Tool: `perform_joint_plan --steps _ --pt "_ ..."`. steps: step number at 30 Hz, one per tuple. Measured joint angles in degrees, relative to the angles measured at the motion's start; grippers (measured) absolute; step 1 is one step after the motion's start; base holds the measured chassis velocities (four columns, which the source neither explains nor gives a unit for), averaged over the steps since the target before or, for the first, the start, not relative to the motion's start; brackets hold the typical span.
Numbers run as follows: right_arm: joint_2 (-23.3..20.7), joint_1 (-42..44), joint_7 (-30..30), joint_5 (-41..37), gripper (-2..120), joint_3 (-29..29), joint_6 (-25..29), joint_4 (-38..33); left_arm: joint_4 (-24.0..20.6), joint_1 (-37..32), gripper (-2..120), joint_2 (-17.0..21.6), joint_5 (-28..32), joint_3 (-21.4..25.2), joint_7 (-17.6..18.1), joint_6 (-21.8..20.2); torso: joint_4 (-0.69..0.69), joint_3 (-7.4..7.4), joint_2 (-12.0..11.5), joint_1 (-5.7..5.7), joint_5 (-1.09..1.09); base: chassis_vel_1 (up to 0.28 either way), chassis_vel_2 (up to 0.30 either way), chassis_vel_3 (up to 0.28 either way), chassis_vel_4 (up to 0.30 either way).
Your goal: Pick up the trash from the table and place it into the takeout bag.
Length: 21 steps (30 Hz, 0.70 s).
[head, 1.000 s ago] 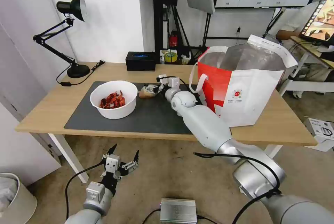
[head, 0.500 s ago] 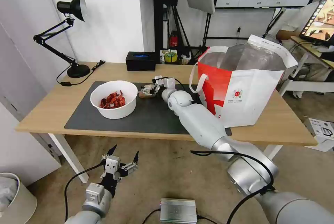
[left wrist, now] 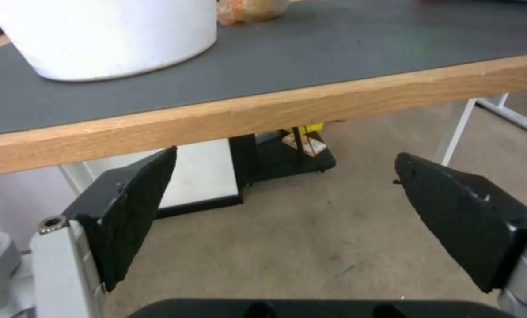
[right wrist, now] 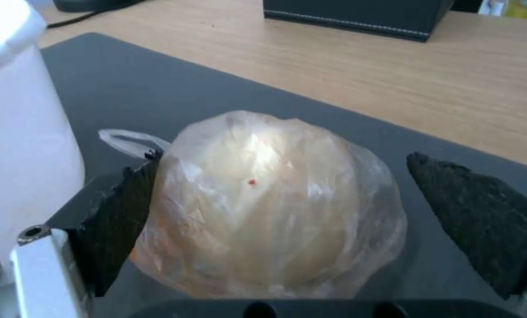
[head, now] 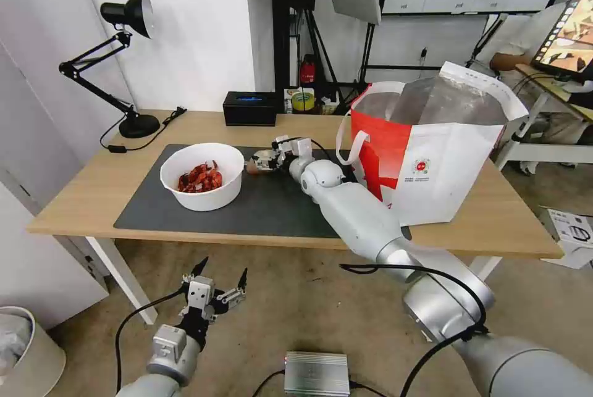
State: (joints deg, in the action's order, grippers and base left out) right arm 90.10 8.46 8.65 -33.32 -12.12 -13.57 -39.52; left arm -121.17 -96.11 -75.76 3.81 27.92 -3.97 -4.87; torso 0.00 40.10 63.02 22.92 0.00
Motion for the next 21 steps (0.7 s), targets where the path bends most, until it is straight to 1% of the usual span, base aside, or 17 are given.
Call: perform_joint_plan --steps 12,14,15,18,19,20,21 --pt "0.0 0.2 1.2 0.0 100 -0.1 0.1 0.6 0.4 0.1 100 -1.1 -1.0 -1.2 0.0 0.1 0.0 0.0 0.0 0.0 0.0 0.0 0.0 0.0 0.0" --pt "0.1 0.3 1.5 0.2 94 -0.3 0.2 0.6 0.6 0.0 100 -1.0 -1.0 -0.9 0.0 0.3 0.0 0.0 0.0 0.0 0.0 0.0 0.0 0.0 0.0" --pt "0.1 0.3 1.5 0.2 94 -0.3 0.2 0.6 0.6 0.0 100 -1.0 -1.0 -0.9 0.0 0.3 0.0 0.0 0.0 0.0 0.0 0.0 0.0 0.0 0.0" --pt "0.1 0.5 1.8 0.2 78 -0.3 0.2 0.6 0.6 -0.1 100 -0.9 -1.0 -0.7 0.0 0.5 0.0 0.0 0.0 0.0 0.0 0.0 0.0 0.0 0.0" --pt "0.1 0.5 1.8 0.2 78 -0.3 0.2 0.6 0.6 -0.1 100 -0.9 -1.0 -0.7 0.0 0.5 0.0 0.0 0.0 0.0 0.0 0.0 0.0 0.0 0.0" --pt "0.1 0.5 1.8 0.2 74 -0.3 0.1 0.6 0.6 -0.1 100 -0.9 -1.0 -0.7 0.0 0.5 0.0 0.0 0.0 0.0 0.0 0.0 0.0 0.0 0.0" --pt "0.1 0.6 1.8 0.2 67 -0.3 0.1 0.6 0.7 -0.1 100 -1.0 -1.0 -0.7 0.0 0.5 0.0 0.0 0.0 0.0 0.0 0.0 0.0 0.0 0.0"
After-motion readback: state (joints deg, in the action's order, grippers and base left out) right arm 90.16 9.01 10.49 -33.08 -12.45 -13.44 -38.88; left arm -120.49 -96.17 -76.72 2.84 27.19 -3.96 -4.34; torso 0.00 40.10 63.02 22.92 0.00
